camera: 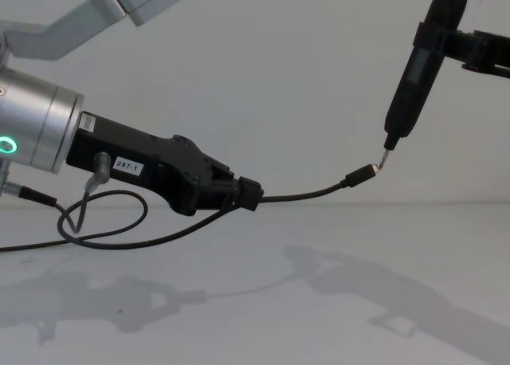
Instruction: Pick up the data cable with the one hand.
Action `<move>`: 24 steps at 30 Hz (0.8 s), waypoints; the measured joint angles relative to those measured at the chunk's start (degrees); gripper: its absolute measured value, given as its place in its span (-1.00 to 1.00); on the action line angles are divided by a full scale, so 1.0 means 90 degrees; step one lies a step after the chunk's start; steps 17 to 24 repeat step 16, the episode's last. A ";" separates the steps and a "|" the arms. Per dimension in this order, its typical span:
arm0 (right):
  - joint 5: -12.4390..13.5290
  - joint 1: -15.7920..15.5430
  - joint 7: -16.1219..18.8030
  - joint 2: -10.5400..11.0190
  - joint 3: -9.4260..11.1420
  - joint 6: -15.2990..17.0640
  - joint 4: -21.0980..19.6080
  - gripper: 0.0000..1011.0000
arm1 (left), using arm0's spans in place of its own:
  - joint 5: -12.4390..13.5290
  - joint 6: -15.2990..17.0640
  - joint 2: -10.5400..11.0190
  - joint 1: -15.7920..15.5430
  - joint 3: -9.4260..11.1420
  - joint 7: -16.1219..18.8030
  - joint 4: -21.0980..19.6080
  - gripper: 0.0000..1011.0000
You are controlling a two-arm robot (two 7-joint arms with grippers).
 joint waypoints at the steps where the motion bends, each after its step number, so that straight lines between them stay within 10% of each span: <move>1: 0.0002 0.0000 0.0001 0.0001 -0.0002 -0.0002 0.0001 -0.45 | 0.0000 0.0000 0.0000 0.0000 0.0000 0.0000 0.0000 -0.93; 24: 0.0024 0.0005 0.0011 0.0015 -0.0013 -0.0036 0.0012 -0.45 | 0.0000 0.0000 0.0000 0.0000 0.0000 0.0000 0.0000 -0.93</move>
